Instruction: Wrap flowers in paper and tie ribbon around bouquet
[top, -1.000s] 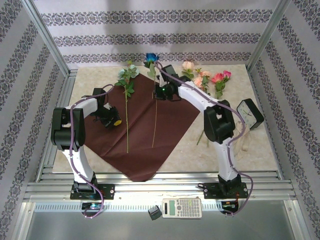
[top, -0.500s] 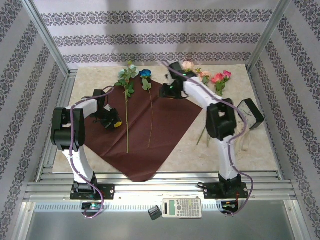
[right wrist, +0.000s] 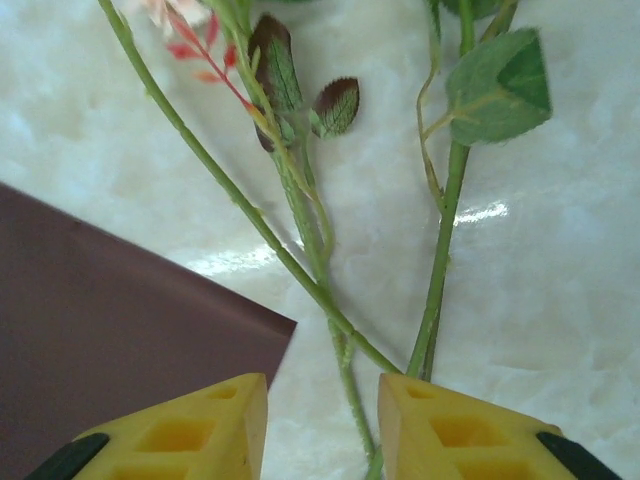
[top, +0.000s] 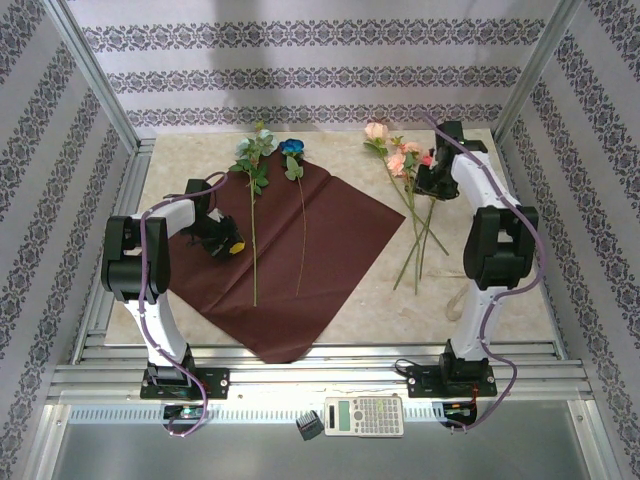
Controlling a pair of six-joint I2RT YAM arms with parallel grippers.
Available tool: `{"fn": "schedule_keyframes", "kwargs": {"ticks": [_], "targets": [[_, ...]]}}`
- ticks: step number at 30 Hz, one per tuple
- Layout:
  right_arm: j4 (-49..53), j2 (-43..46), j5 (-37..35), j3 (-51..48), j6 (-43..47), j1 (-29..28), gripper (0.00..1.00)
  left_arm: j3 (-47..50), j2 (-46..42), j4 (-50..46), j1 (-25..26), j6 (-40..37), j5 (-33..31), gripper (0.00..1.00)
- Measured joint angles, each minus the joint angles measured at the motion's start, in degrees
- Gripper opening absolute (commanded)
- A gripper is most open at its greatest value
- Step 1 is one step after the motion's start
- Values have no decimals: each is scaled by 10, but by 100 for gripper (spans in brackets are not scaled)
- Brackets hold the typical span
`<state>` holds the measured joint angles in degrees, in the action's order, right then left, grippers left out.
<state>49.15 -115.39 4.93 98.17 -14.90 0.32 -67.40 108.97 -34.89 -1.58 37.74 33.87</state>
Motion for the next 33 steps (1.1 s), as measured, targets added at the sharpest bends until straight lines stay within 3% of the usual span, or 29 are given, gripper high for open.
{"fn": "schedule_keyframes", "kwargs": {"ticks": [8, 16, 22, 28, 33], "targets": [[19, -84, -41, 49, 47, -54, 40, 0, 0, 2, 0, 2, 0, 3], [45, -151, -95, 160, 52, -70, 41, 0, 0, 4, 0, 4, 0, 3], [26, -92, -87, 62, 6, -30, 39, 0, 0, 4, 0, 7, 0, 2], [21, -80, -65, 36, -26, 33, 39, -2, 1, 4, 0, 8, 0, 2], [23, -94, -42, 33, -42, 42, 38, -12, 4, 4, 0, 9, 0, 2]]}}
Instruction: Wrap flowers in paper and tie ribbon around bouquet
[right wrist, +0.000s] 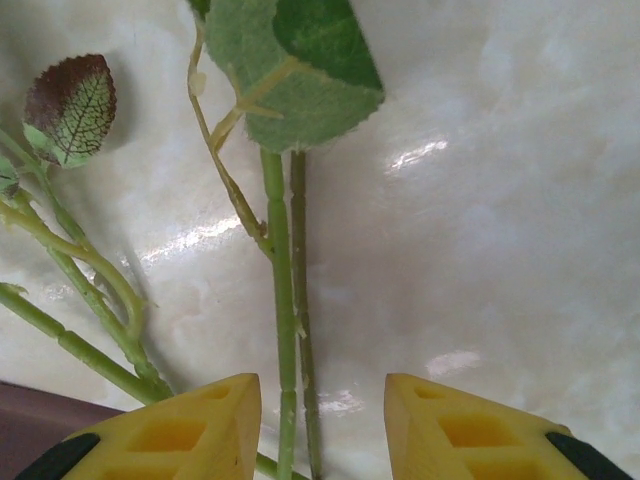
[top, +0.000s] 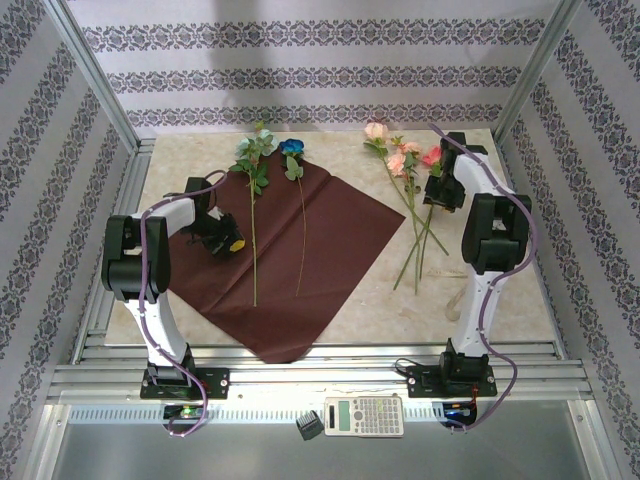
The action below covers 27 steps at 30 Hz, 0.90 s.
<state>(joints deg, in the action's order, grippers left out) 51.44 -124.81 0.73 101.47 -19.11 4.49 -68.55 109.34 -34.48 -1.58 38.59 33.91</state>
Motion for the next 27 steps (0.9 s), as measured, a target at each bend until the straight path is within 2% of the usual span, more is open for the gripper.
{"fn": "schedule_keyframes", "kwargs": {"ticks": [6, 14, 27], "targets": [[2, -37, 20, 13, -7, -1, 33, -4, 2, 0, 0, 0, 1, 2], [5, -55, 23, 32, -7, -1, 13, -5, 6, 0, 0, 0, 2, 2], [7, -55, 10, 34, 0, -10, 11, -16, 11, 0, 0, 0, 2, 2]]}}
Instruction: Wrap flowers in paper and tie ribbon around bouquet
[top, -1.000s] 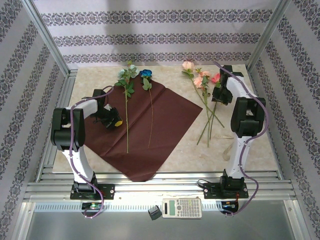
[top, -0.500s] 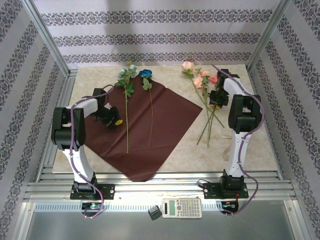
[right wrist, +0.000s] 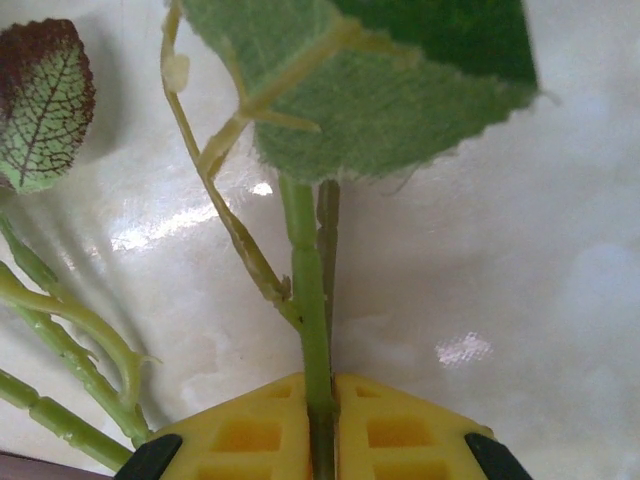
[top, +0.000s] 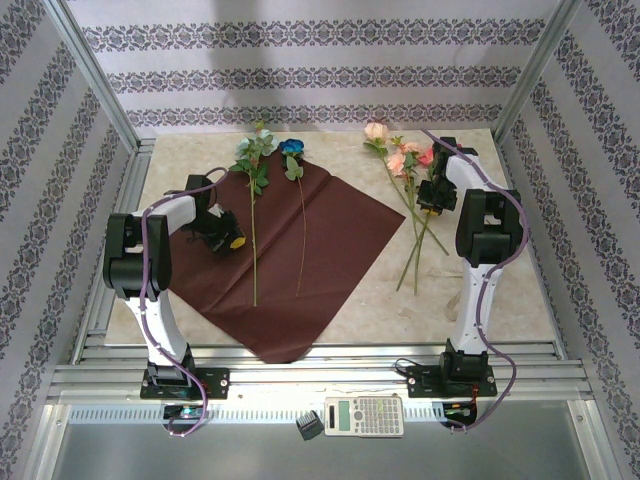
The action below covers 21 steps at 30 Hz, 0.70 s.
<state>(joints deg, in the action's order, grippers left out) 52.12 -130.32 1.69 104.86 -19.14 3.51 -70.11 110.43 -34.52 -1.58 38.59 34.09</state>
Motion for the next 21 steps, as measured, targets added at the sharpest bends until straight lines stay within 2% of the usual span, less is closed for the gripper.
{"fn": "schedule_keyframes", "kwargs": {"ticks": [6, 12, 18, 21], "targets": [[0, 10, -8, -6, 0, -4, 11, -1, 2, 0, 0, 0, 0, 2], [-1, 49, -19, -19, 0, -4, 16, -1, 2, 0, 0, 0, 0, 2], [-3, 80, -24, -28, -1, -4, 0, -1, 2, 0, 0, 0, 2, 2], [-7, 88, -26, -36, -2, -10, 0, -1, 2, 0, 0, 0, 2, 2]]}}
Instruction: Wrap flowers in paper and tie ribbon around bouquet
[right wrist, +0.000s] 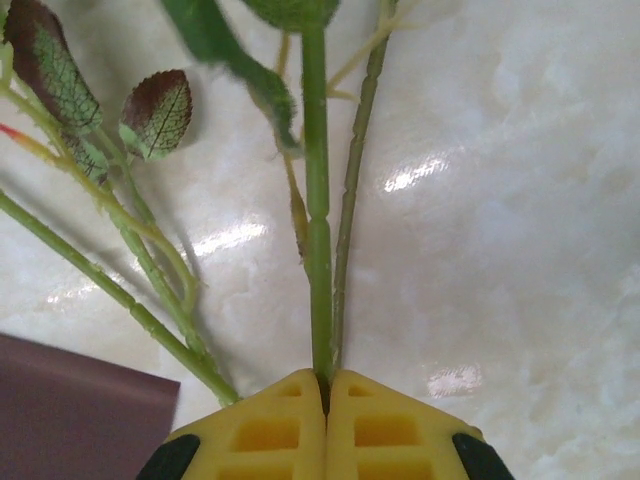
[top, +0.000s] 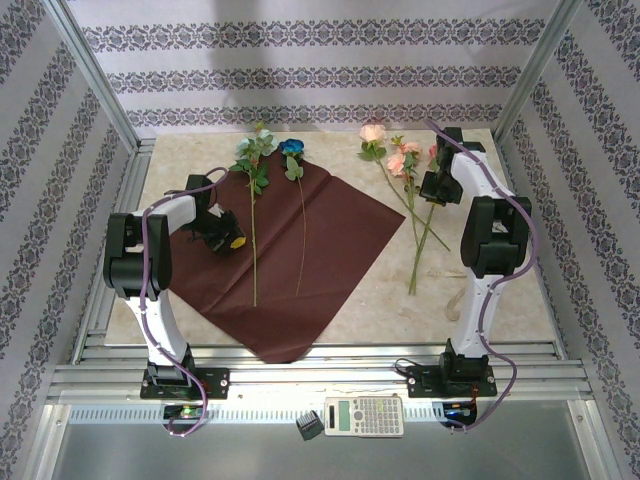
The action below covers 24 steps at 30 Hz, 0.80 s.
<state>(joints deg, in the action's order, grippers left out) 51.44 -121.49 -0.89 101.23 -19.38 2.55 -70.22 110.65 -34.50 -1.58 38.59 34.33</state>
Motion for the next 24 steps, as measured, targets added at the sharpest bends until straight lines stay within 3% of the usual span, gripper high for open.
{"fn": "schedule_keyframes", "kwargs": {"ticks": [10, 14, 20, 24], "targets": [[-16, 46, -10, -9, 0, -28, 0, 0, 0, 0, 0, 0, 0, 2], [-35, 78, 18, -9, -5, -47, 0, 0, 0, 0, 0, 0, 2, 2], [-99, 99, 104, 28, -44, -172, 0, 0, 0, 0, 0, 0, 2, 2], [-135, 44, 156, 100, -83, -267, 0, 0, 0, 0, 0, 0, 2, 2]]}}
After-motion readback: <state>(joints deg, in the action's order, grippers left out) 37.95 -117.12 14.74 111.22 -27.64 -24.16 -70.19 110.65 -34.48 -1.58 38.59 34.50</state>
